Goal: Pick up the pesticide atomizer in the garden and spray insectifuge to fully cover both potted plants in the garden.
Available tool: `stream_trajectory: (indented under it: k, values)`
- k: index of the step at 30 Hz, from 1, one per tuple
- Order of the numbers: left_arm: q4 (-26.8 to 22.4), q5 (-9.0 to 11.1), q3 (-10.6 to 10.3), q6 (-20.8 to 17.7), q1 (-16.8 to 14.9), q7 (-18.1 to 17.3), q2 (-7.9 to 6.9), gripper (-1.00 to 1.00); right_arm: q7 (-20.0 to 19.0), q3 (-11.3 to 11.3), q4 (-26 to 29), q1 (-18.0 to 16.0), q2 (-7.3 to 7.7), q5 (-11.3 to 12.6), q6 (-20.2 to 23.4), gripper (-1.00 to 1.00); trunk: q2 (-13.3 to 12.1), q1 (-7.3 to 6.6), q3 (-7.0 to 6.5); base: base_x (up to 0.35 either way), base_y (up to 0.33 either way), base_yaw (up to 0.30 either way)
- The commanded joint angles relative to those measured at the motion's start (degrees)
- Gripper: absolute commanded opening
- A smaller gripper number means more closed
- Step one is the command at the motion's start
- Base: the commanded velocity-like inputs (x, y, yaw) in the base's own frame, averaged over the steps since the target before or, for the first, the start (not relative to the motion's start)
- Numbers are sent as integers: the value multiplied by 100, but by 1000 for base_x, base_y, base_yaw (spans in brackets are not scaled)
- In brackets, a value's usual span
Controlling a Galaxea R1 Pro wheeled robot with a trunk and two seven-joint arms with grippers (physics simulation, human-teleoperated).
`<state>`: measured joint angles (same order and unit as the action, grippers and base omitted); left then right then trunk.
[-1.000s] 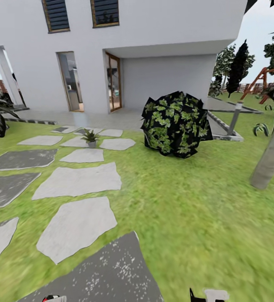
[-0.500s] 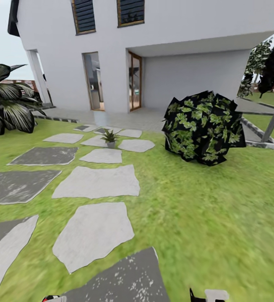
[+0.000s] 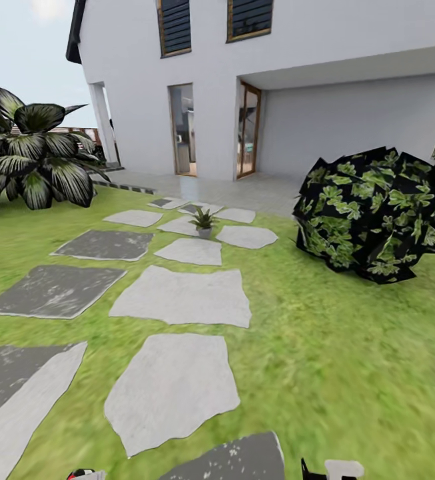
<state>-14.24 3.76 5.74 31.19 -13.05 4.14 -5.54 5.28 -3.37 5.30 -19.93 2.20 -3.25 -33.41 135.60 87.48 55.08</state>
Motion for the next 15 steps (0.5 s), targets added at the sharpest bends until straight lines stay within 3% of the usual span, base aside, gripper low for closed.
stream_trajectory:
  k: [1, 15]
  values:
    - [7, 37, -11, 19, -5, 0, 0, -100, 11, -32, -3, -2, 0, -35, -17, 100, 2, 2, 5, 335, 3, 278]
    - [1, 20, -11, 19, -5, 0, 0, -100, 13, -32, -3, -1, 0, -35, -17, 100, 2, 2, 5, 337, 0, 278]
